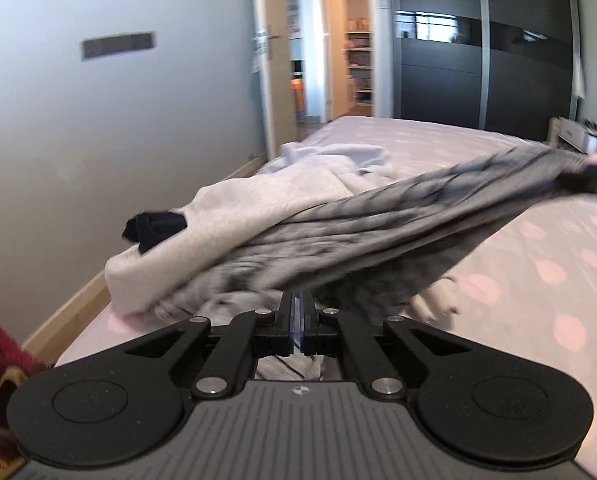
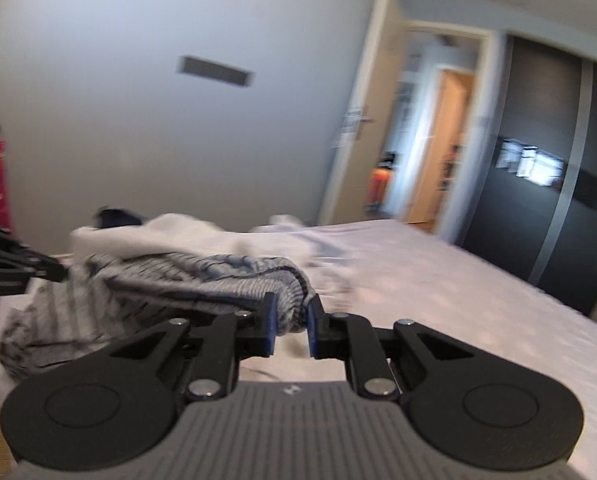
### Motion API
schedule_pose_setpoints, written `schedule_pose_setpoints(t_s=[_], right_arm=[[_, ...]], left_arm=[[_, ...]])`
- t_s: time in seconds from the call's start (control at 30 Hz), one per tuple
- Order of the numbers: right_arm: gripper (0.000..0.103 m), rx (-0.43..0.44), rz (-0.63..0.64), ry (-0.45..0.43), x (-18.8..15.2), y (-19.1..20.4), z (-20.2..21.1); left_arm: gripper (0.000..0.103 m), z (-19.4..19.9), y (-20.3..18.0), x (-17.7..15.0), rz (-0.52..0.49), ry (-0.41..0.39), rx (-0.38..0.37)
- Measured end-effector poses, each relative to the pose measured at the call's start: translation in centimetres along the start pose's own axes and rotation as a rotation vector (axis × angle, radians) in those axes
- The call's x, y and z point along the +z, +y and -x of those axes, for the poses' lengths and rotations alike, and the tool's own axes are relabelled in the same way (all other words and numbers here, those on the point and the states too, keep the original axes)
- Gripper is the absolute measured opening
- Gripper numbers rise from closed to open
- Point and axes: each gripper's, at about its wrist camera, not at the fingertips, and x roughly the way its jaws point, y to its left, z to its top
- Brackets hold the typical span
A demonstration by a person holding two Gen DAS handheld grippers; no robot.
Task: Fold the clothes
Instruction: 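Lift the grey striped pants with both grippers and spread them on the bed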
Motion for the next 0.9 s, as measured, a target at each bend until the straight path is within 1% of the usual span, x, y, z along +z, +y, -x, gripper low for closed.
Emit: schedule_pose_setpoints(t_s=[0.03, 0.1, 0.13, 0.17, 0.2, 0.3, 0.4, 0.5, 0.6, 0.7, 0.8, 0.87, 0.9], right_arm=[[0.016, -0.034, -0.014, 0.01, -0.4, -1.5, 1.0], [0.016, -0.106, -0.04, 0.03, -1.1, -4.4, 3.0], [0.016, -0.156, -0.043, 0.041, -1.8, -5.8, 4.1], [0.016, -0.205, -0.048, 0.053, -2.4, -7.1, 5.2], [0.016, -0.256, -0.062, 0.072, -3.2, -8.6, 6.1], [0.016, -0.431, -0.099, 0.123, -5.6, -13.3, 8.8], [0.016, -0.584, -0.143, 0.2, -7.9, -16.9, 10.4], [0.016, -0.697, -0.214, 0.284, -10.7, -19.6, 11.0], [0.016, -0.738, -0.259, 0.382, -13.8, -20.7, 11.0], [0.018, -0.651, -0.321, 0.463, -16.6, -20.7, 11.2], [0.022, -0.58, -0.337, 0.498, -18.6, -20.0, 11.6], [0.025, -0.562, -0.346, 0.497, -19.3, -19.7, 12.0], [0.033, -0.567, -0.343, 0.488, -19.4, -19.3, 12.3]], left_arm=[[0.017, 0.3, -0.7, 0.2, -0.016, -0.008, -0.028], [0.036, 0.5, -2.5, 0.4, -0.054, -0.019, -0.086], [0.04, 0.5, -3.5, 0.4, -0.076, -0.021, -0.113], [0.046, 0.6, -4.4, 0.4, -0.098, -0.024, -0.14], [0.049, 0.6, -5.4, 0.4, -0.12, -0.026, -0.167], [0.051, 0.2, -8.8, 0.4, -0.218, -0.007, -0.248], [0.054, -0.3, -12.2, 0.0, -0.325, 0.012, -0.316], [0.056, -0.7, -15.1, -1.2, -0.41, 0.036, -0.364], [0.057, -1.0, -18.0, -2.3, -0.494, 0.061, -0.412], [0.057, -1.0, -20.3, -3.8, -0.56, 0.079, -0.448], [0.057, -1.7, -21.8, -4.7, -0.586, 0.091, -0.473], [0.058, -1.9, -22.4, -5.2, -0.593, 0.099, -0.494], [0.058, -1.8, -22.9, -5.4, -0.597, 0.102, -0.505]])
